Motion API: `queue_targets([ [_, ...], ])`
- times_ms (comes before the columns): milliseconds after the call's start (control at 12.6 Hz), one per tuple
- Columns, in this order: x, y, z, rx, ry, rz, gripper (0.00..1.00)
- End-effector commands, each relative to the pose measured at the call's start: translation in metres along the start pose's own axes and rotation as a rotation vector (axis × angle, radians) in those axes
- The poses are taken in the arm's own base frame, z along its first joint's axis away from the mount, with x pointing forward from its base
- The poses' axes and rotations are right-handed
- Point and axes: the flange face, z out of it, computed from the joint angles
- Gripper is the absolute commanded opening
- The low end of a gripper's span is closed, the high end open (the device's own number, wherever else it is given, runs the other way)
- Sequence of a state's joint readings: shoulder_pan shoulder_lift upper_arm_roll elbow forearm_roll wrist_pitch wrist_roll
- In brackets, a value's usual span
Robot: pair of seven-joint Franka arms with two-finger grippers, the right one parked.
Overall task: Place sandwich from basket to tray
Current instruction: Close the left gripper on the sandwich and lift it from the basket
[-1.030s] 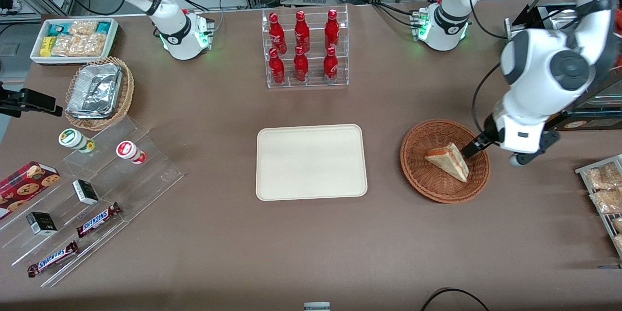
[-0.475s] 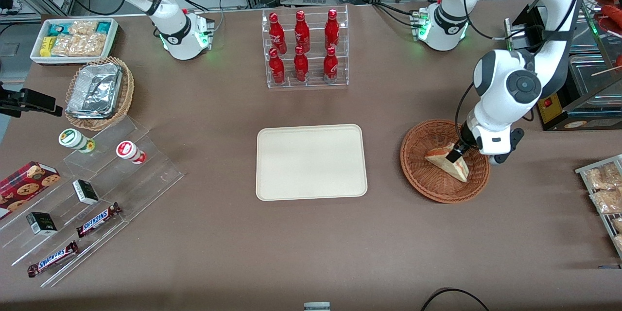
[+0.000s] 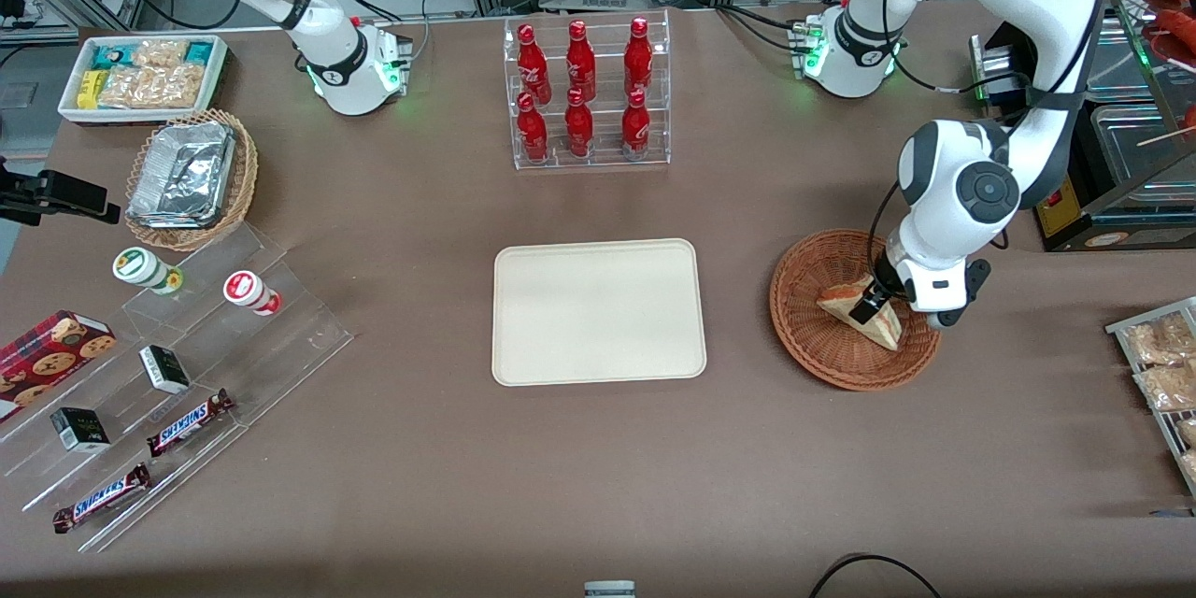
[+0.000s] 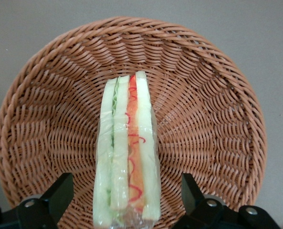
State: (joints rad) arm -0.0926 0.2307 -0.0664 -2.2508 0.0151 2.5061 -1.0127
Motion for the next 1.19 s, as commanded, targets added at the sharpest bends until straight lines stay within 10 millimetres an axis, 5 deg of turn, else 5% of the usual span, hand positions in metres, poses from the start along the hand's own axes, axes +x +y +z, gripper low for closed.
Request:
queue_targets([
  [0,0.000,0.002,0.016,-0.004,0.009,-0.017,1.00],
  [79,0.000,0.002,0.019,-0.003,0.007,-0.020,0.92],
  [238,0.000,0.001,0.020,0.001,0.005,-0.031,0.00],
  [475,0.001,0.003,0.007,0.001,0.008,-0.028,0.00],
  [713,0.004,0.012,-0.058,0.042,-0.005,0.000,0.00],
  [950,-0.029,0.068,-0.151,0.082,-0.029,0.115,0.00],
  [1109,-0.081,0.123,-0.188,0.078,-0.036,0.218,0.00],
])
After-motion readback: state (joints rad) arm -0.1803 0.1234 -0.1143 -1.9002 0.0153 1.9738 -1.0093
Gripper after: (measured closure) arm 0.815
